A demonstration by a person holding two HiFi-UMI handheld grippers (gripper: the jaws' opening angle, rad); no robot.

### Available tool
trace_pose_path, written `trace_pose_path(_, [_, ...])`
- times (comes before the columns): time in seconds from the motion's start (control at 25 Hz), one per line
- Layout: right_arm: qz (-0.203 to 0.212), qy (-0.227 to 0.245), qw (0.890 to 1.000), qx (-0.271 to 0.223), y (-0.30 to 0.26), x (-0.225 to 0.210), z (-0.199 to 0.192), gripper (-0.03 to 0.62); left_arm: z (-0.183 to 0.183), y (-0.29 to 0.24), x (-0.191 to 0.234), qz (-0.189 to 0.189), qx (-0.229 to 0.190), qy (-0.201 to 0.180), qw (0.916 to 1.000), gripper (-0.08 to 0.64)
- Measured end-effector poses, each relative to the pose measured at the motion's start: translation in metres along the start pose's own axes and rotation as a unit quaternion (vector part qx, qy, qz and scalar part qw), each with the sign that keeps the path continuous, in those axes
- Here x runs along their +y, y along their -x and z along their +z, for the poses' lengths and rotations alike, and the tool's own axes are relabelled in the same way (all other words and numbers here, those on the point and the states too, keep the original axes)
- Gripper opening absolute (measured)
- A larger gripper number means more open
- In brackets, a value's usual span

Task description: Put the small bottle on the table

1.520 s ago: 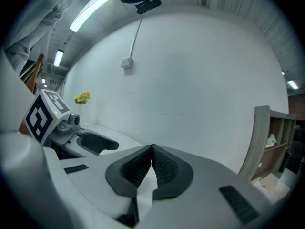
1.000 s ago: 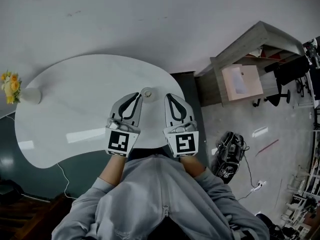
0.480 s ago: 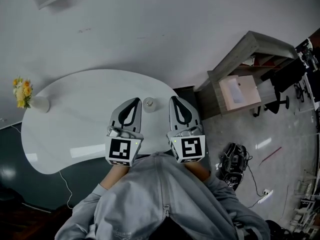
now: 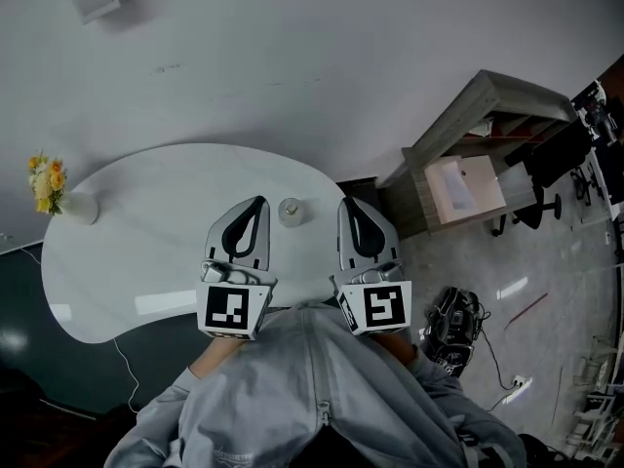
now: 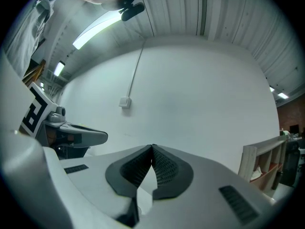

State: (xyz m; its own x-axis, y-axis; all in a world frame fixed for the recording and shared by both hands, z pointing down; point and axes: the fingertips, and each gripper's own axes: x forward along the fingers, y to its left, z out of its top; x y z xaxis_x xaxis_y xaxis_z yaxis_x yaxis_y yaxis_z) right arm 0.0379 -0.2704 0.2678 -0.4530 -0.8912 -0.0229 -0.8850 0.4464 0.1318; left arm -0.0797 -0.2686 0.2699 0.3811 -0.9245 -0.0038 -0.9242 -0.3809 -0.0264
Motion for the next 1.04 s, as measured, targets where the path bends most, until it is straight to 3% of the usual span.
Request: trace_pose_path(1.04, [0.03, -0.029, 0.999, 0.001, 0.007, 0.004, -0.009, 0.026, -0.011, 0.006, -0.016, 0.012, 0.013, -0.014, 0.9998, 0.006])
